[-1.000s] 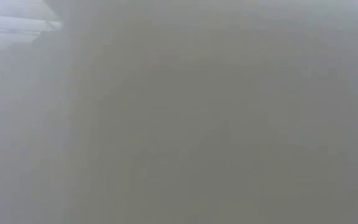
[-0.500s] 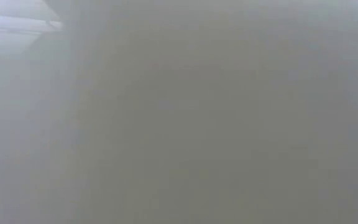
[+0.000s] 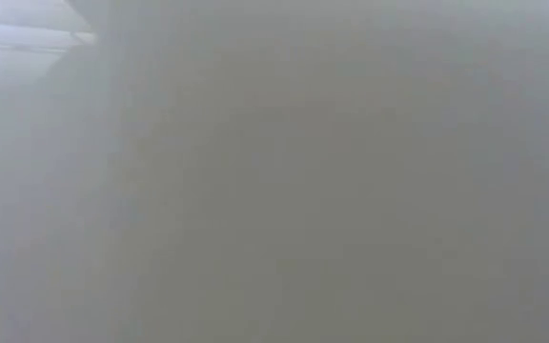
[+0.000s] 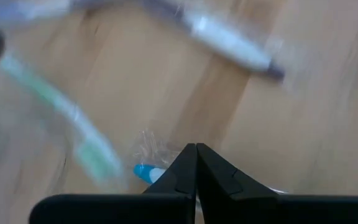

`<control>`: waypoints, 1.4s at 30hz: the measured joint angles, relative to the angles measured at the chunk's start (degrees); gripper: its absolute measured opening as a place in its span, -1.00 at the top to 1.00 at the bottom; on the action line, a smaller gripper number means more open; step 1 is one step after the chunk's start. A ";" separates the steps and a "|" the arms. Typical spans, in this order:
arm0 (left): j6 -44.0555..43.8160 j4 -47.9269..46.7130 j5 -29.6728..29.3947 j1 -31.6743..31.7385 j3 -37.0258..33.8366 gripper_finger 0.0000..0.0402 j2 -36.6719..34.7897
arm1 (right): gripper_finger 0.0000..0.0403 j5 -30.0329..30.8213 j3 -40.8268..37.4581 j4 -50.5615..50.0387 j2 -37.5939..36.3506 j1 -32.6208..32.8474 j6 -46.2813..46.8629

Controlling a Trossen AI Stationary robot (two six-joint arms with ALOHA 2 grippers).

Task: Pick & Place Toothbrushes
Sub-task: Put the blue toothbrush into the top transparent bin

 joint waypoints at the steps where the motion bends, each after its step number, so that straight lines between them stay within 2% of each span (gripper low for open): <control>1: -1.86 -2.58 -0.38 -0.37 -0.10 1.00 -1.39 | -0.29 0.00 0.00 0.00 0.00 0.00 0.00; 6: -14.04 -10.38 -3.14 -3.37 -0.11 1.00 -6.16 | -0.29 0.00 0.00 0.02 0.00 0.21 0.00; 12: -29.97 -17.98 -7.23 -8.66 -0.10 1.00 -7.80 | -0.29 0.00 0.00 0.22 0.00 1.51 0.00; 18: -34.86 -21.49 -7.72 -15.04 -0.03 1.00 -7.80 | -0.29 0.00 0.00 0.42 0.00 1.88 0.01; 26: -45.18 -24.57 -3.14 -21.98 0.11 1.00 -8.54 | -0.29 0.00 0.00 0.44 0.00 1.88 0.02; 29: -43.09 -25.27 -5.89 -25.29 -0.10 1.00 -10.47 | -0.29 0.00 0.00 0.44 0.00 1.88 0.02; 33: -25.77 -24.81 -12.06 -27.45 -0.07 1.00 -15.64 | -0.29 0.00 -0.02 0.46 0.00 1.88 0.02; 36: -15.47 -24.70 -11.90 -28.39 -0.05 0.99 -19.76 | -0.29 0.00 -0.02 0.47 0.00 1.88 0.02; 39: -11.09 -24.49 -7.45 -28.43 -0.03 0.97 -22.74 | -0.29 0.00 -0.02 0.61 0.00 1.88 0.02; 42: -6.46 -24.91 3.28 -28.64 -0.01 0.93 -23.14 | -0.29 0.00 -0.02 0.63 0.00 1.88 0.02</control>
